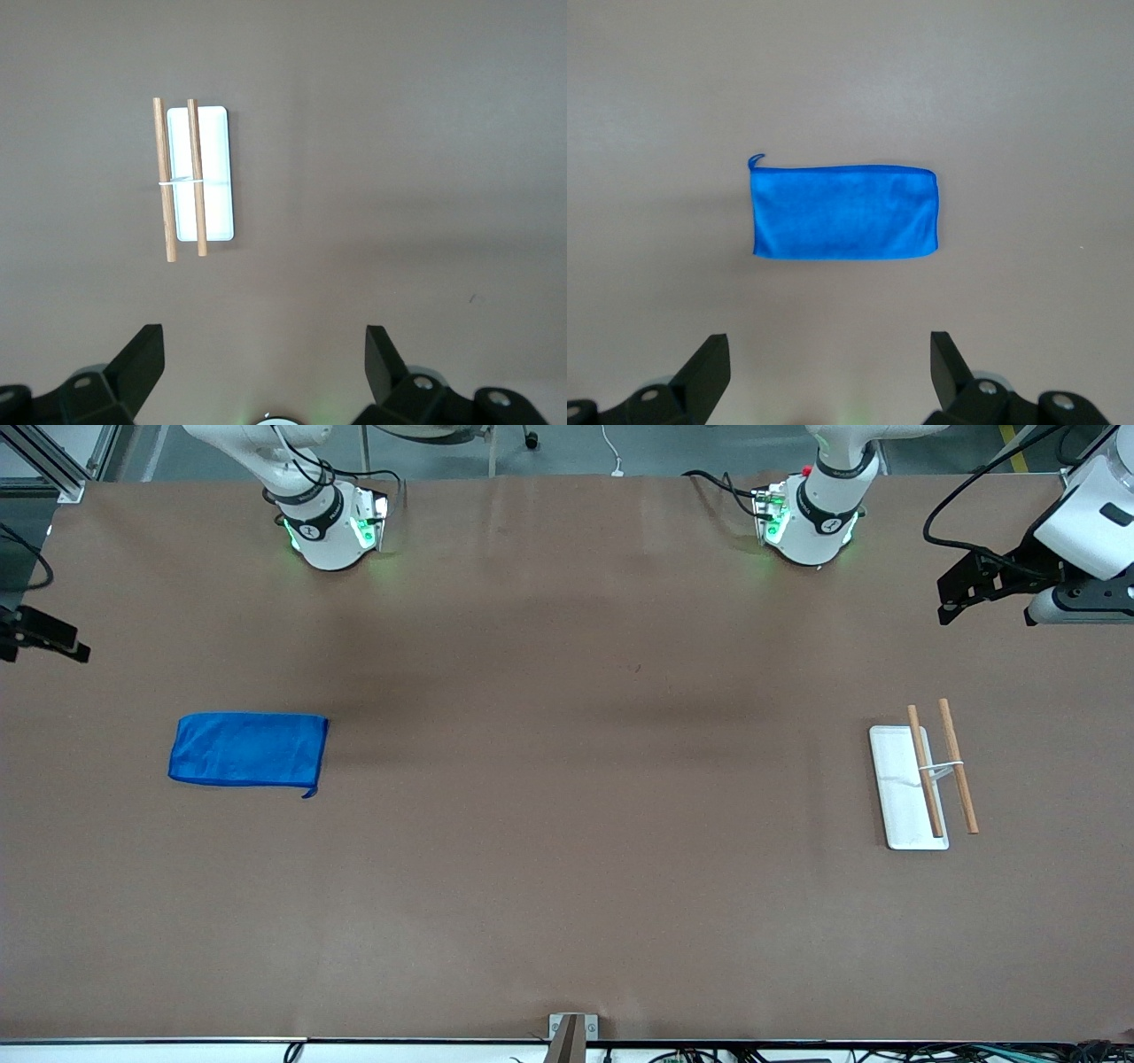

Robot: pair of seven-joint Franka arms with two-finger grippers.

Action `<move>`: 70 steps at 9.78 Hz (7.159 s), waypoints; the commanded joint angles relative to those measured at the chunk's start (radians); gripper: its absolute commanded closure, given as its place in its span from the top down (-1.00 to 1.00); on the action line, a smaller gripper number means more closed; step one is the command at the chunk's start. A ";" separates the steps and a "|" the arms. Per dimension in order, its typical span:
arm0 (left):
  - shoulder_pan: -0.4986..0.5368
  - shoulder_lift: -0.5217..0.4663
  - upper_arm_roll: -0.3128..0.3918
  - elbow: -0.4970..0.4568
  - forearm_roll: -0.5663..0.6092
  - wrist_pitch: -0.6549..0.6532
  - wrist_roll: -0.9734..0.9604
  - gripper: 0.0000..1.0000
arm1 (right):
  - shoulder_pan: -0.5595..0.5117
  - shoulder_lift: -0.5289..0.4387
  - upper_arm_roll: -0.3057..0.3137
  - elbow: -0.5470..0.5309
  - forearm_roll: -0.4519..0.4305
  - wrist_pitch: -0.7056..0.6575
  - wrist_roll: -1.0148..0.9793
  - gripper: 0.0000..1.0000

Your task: Right arm passes towel to left arm to hang

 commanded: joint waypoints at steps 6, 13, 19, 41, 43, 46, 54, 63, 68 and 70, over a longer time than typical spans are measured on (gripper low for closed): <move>-0.006 0.028 -0.005 0.006 0.003 -0.022 0.016 1.00 | -0.095 0.176 0.011 -0.409 0.024 0.551 -0.104 0.95; -0.006 0.028 -0.005 0.005 0.001 -0.022 0.016 1.00 | -0.014 0.364 0.020 -0.584 0.025 0.950 -0.100 0.92; -0.006 0.028 -0.005 0.005 0.001 -0.022 0.016 1.00 | -0.011 0.433 0.018 -0.598 0.024 1.072 -0.100 -0.38; 0.006 0.175 0.003 0.028 -0.613 -0.010 0.023 1.00 | 0.547 0.267 0.051 0.081 1.476 0.208 0.139 -0.99; 0.028 0.267 0.004 0.022 -0.884 -0.010 0.131 1.00 | 0.598 0.279 0.049 0.081 1.623 0.208 0.033 -0.99; 0.044 0.365 0.004 -0.052 -1.230 -0.022 0.289 1.00 | 0.630 0.293 0.052 0.081 1.726 0.210 -0.043 -0.99; 0.028 0.628 -0.119 -0.116 -1.608 -0.108 0.675 0.45 | 0.591 0.389 0.248 0.144 2.024 0.263 -0.282 -0.99; 0.011 0.683 -0.148 -0.091 -1.665 -0.131 0.725 0.16 | 0.604 0.411 0.270 0.178 2.036 0.325 -0.291 -0.97; 0.014 0.683 -0.146 -0.074 -1.694 -0.127 0.724 -0.48 | 0.604 0.411 0.270 0.176 2.036 0.327 -0.295 -0.95; 0.018 0.680 -0.146 -0.072 -1.694 -0.127 0.725 -0.80 | 0.604 0.411 0.270 0.176 2.036 0.327 -0.295 -0.95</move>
